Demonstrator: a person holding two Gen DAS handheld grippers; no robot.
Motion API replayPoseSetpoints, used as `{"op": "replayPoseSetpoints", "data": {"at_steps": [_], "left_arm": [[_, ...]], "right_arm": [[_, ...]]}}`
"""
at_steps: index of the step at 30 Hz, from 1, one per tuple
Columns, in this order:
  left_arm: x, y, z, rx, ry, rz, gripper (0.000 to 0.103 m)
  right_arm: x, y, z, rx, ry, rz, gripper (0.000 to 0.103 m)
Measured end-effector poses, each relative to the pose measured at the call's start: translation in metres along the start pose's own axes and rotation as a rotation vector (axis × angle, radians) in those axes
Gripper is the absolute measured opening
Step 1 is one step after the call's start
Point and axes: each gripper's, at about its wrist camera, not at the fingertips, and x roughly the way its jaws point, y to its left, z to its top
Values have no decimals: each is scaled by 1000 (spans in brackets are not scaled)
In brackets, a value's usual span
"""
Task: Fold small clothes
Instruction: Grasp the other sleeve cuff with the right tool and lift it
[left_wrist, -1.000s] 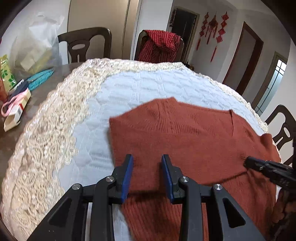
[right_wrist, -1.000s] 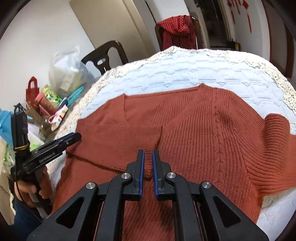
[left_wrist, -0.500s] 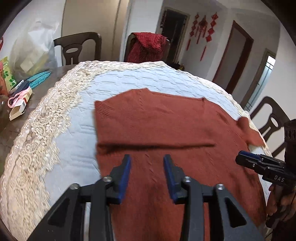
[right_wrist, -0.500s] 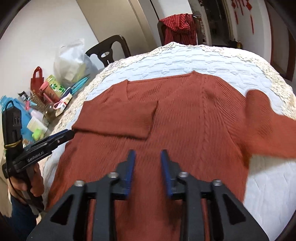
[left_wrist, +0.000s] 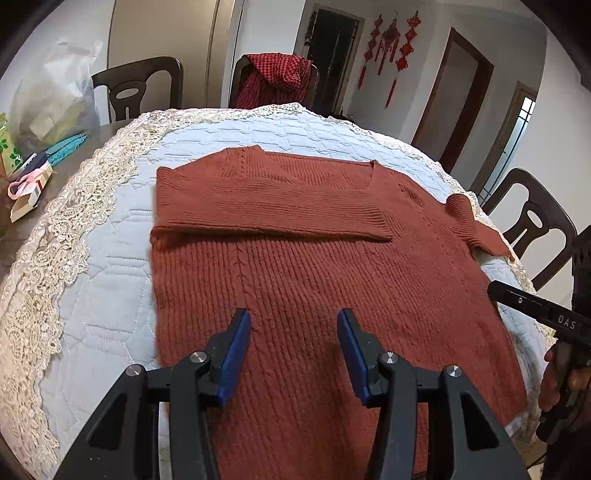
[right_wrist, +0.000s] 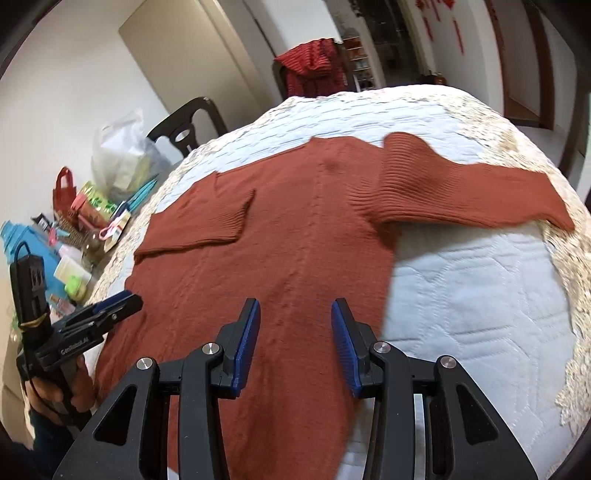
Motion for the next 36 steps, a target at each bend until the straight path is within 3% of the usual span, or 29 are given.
{"op": "replayPoseSetpoints", "data": {"at_steps": [8, 16, 20, 33, 35, 36], "left_arm": [[3, -18, 9, 33, -28, -15, 53], [21, -22, 9, 49, -13, 24, 53], [25, -17, 5, 33, -1, 19, 54], [26, -15, 3, 20, -1, -13, 60], [26, -15, 4, 19, -1, -15, 60], [26, -15, 3, 17, -2, -17, 60]], "right_arm": [[-5, -27, 4, 69, -21, -31, 41], [-9, -86, 24, 232, -60, -116, 41], [-11, -110, 33, 316, -95, -109, 41], [-11, -145, 55, 432, -211, -163, 41], [-8, -146, 60, 428, -207, -179, 32], [-8, -145, 63, 423, -204, -185, 11]]}}
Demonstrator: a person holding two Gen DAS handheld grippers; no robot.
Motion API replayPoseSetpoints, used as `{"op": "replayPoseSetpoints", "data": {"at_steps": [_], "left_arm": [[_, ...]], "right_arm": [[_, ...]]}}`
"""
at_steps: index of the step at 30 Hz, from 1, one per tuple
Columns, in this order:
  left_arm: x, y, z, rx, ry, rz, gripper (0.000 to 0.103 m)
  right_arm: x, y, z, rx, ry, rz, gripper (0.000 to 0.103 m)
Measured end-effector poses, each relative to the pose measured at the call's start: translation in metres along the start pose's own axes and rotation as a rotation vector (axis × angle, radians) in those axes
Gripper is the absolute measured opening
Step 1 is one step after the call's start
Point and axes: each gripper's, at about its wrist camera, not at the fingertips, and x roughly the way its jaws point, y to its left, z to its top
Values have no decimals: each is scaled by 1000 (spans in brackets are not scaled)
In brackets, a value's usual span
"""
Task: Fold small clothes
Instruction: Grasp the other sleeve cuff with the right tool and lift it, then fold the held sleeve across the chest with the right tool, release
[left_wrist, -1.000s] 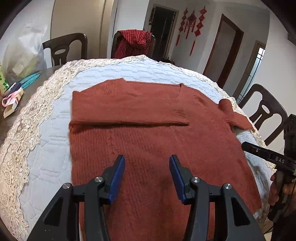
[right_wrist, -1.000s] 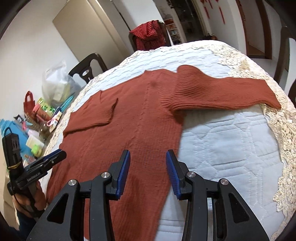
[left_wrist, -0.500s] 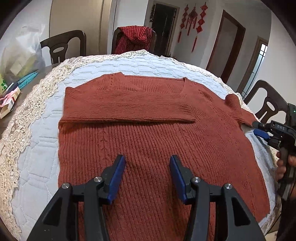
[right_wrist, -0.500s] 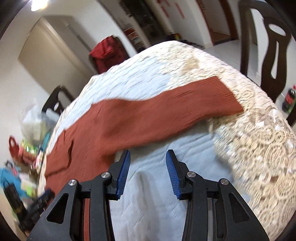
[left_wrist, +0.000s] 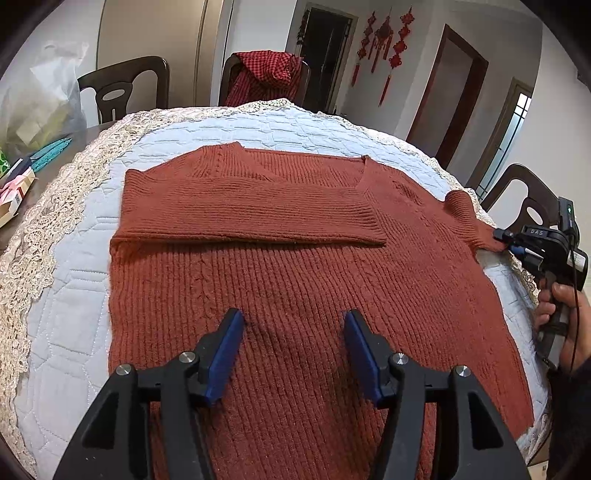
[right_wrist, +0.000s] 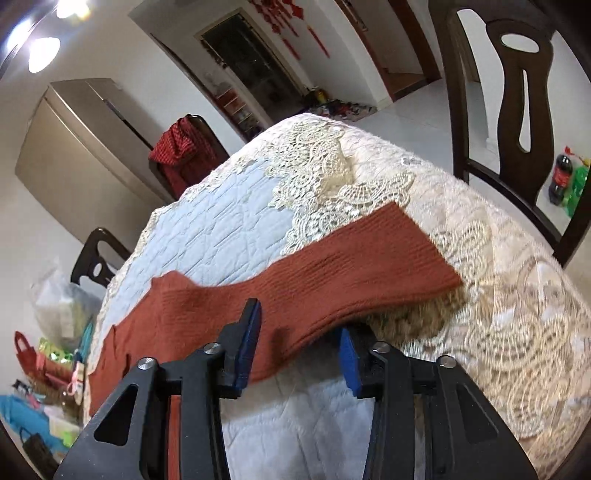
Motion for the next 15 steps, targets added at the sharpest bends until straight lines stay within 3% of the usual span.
{"op": "replayPoseSetpoints", "data": {"at_steps": [1, 8, 15], "left_arm": [[0, 0, 0, -2, -1, -2, 60], [0, 3, 0, -16, -4, -21, 61], [-1, 5, 1, -28, -7, -35, 61]], "right_arm": [[0, 3, 2, -10, -2, 3, 6], [-24, 72, 13, -192, -41, 120, 6], [-24, 171, -20, -413, 16, 313, 6]]}}
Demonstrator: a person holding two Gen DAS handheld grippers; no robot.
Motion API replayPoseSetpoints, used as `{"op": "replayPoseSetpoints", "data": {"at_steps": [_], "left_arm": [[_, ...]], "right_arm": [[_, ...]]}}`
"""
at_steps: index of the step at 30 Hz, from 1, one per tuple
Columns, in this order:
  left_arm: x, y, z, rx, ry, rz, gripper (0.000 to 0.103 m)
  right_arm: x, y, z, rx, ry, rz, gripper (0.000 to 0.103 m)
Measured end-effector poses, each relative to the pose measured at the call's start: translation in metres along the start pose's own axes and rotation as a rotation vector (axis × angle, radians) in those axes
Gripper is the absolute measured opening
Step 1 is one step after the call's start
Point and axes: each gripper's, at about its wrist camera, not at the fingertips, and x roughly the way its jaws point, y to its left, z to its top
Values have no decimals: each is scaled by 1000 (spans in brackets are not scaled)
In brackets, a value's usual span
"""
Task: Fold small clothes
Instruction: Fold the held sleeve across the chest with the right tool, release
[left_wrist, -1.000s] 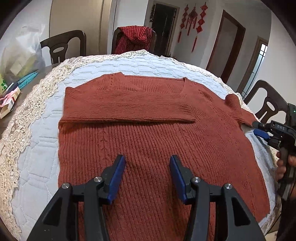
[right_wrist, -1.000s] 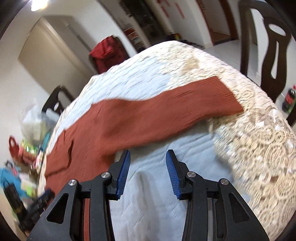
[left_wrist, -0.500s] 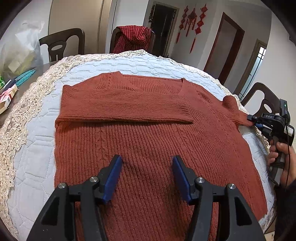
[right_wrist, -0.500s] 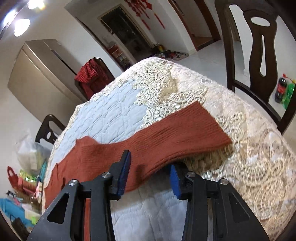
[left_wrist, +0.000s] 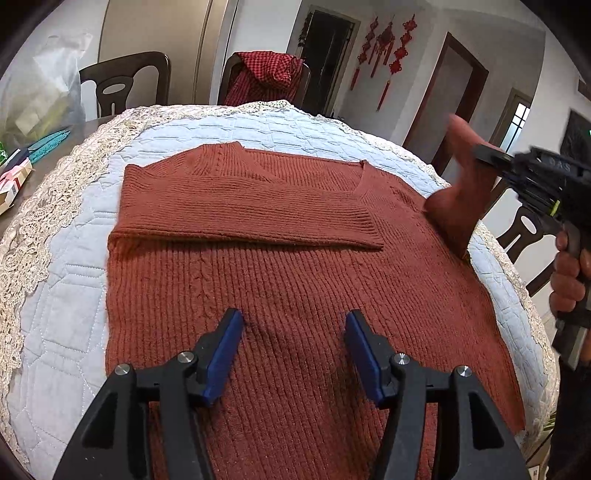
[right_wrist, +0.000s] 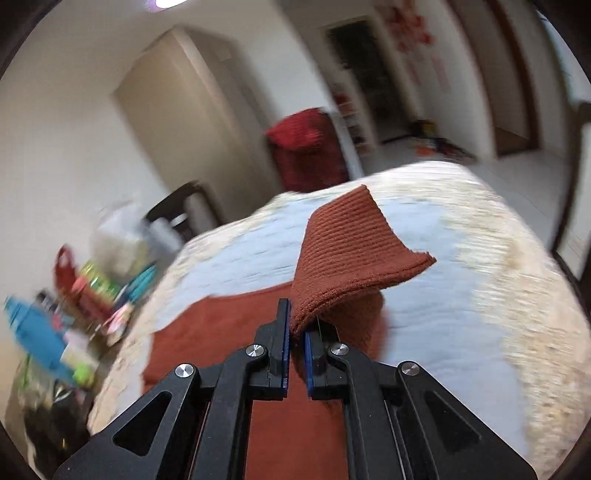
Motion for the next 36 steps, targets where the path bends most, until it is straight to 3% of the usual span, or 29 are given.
{"op": "replayPoseSetpoints", "data": {"at_steps": [5, 9, 11, 13, 20, 26, 28, 30, 34, 36], "left_arm": [[0, 0, 0, -2, 1, -2, 61], [-4, -1, 2, 10, 17, 3, 61], [-8, 0, 7, 5, 20, -7, 61], [-13, 2, 14, 3, 18, -10, 61], [-13, -5, 52, 38, -39, -33, 61], [40, -6, 69, 15, 62, -48, 60], [52, -7, 70, 27, 77, -37, 45], [57, -8, 70, 35, 82, -34, 37], [60, -12, 72, 62, 83, -49, 12], [55, -15, 76, 80, 72, -61, 9]], "right_arm": [[51, 35, -25, -84, 145, 78, 7], [77, 40, -54, -97, 288, 128, 12], [72, 43, -58, -119, 291, 151, 18], [64, 44, -61, -134, 286, 169, 34], [38, 16, -65, -63, 238, 145, 35], [26, -11, -74, 9, 233, 112, 35], [24, -18, -77, 19, 238, 100, 35], [23, -22, -78, 26, 241, 91, 35], [24, -31, -80, 45, 245, 80, 35], [26, -35, -82, 54, 248, 78, 35]]}}
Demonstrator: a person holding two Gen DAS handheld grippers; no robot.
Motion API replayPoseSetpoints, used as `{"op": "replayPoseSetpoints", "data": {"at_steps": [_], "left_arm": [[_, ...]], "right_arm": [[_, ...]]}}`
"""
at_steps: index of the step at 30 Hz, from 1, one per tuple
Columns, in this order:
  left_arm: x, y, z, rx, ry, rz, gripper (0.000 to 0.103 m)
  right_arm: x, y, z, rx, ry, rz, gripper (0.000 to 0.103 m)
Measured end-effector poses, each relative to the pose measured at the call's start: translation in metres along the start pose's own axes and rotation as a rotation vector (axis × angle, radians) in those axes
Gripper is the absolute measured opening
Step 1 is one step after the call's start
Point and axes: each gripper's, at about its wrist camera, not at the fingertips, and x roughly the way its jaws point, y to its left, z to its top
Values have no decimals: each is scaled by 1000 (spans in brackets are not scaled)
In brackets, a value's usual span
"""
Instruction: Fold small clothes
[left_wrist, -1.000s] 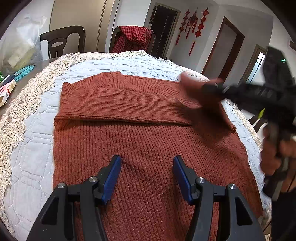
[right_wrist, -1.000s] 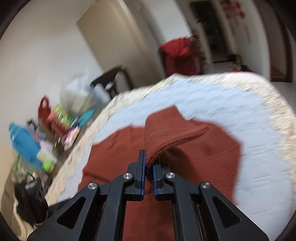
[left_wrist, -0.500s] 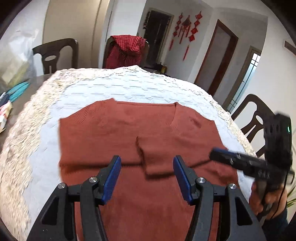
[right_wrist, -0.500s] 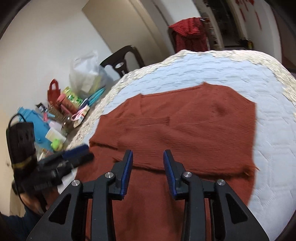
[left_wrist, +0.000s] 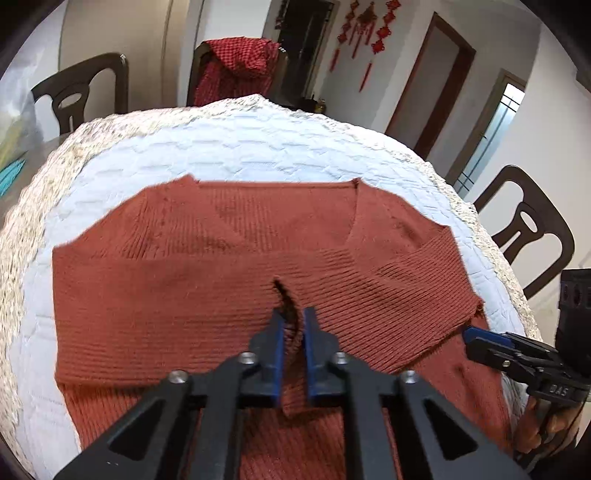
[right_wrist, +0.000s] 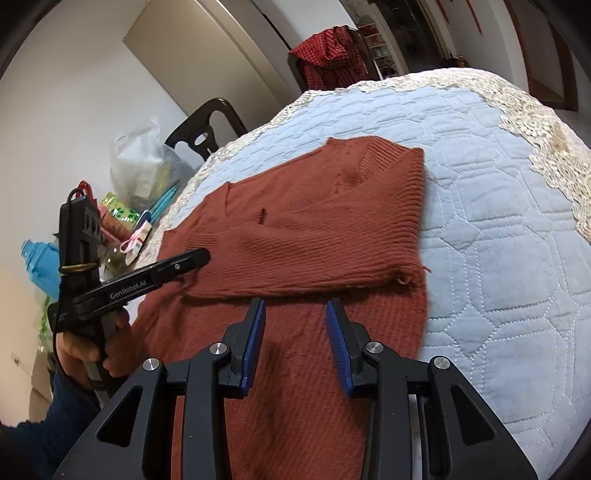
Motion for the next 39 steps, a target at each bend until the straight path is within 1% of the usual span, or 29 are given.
{"op": "replayPoseSetpoints", "data": {"at_steps": [2, 3, 6, 8, 10, 13, 14, 15, 16, 17, 18, 19, 22, 23, 24, 25, 26, 27, 29, 31, 33, 35, 37, 39], "left_arm": [[-14, -3, 9, 19, -54, -19, 9], [-24, -5, 15, 25, -91, -34, 6], [-45, -8, 29, 45, -184, -56, 6], [-47, -4, 33, 45, -202, -62, 6], [-37, 4, 34, 27, -176, -61, 6], [-14, 25, 24, -47, -64, -54, 7], [-10, 28, 20, -59, -50, -45, 7], [-9, 29, 16, -57, -45, -32, 12], [-10, 30, 12, -54, -44, -25, 27], [-12, 32, 8, -57, -43, -27, 36], [-12, 33, 5, -64, -40, -35, 49], [-11, 32, 3, -64, -36, -42, 50], [-3, 28, 0, -43, -8, -36, 50], [0, 26, -1, -29, -4, -31, 50], [2, 23, -1, -9, -3, -18, 46], [4, 19, 0, 12, -6, -2, 28], [6, 15, 0, 31, 0, 1, 16], [6, 13, 1, 44, 4, -1, 7], [3, 5, 4, 75, -11, -4, 6], [-8, -4, 10, 104, -48, -28, 6], [-24, -11, 19, 126, -110, -55, 6], [-36, -12, 29, 138, -169, -58, 6], [-33, -3, 37, 120, -178, -49, 6], [-20, 11, 38, 89, -144, -44, 6]], "right_arm": [[1, -2, 0, 10, -2, 6, 35], [1, -3, 1, 11, -4, 5, 35], [1, -3, 1, 10, -4, 1, 35], [1, -3, 1, 9, -4, -1, 35], [1, -3, 0, 8, -4, -2, 35], [1, -4, -1, 9, -3, -5, 35], [1, -3, -1, 7, -3, -7, 35], [1, -3, -1, 4, -3, -10, 35], [1, -3, -1, 1, -2, -12, 35], [2, -3, -1, 0, -1, -13, 35], [2, -2, -1, 0, -1, -14, 35], [3, -2, -1, 0, -1, -14, 35], [4, -2, -1, 1, -2, -15, 35], [4, -1, -1, 1, -2, -18, 35], [4, -1, -1, 0, -2, -20, 35], [4, 0, -1, -2, -2, -23, 35], [3, 0, -1, -3, -2, -24, 35], [3, 0, -1, -2, -2, -26, 35], [2, 0, 0, 2, -7, -27, 35], [-1, -1, 2, -1, -22, -38, 35], [-3, -5, 5, 6, -43, -57, 35], [-3, -12, 9, 35, -51, -61, 35], [-3, -19, 10, 62, -54, -67, 35], [-4, -22, 8, 73, -59, -55, 35]]}}
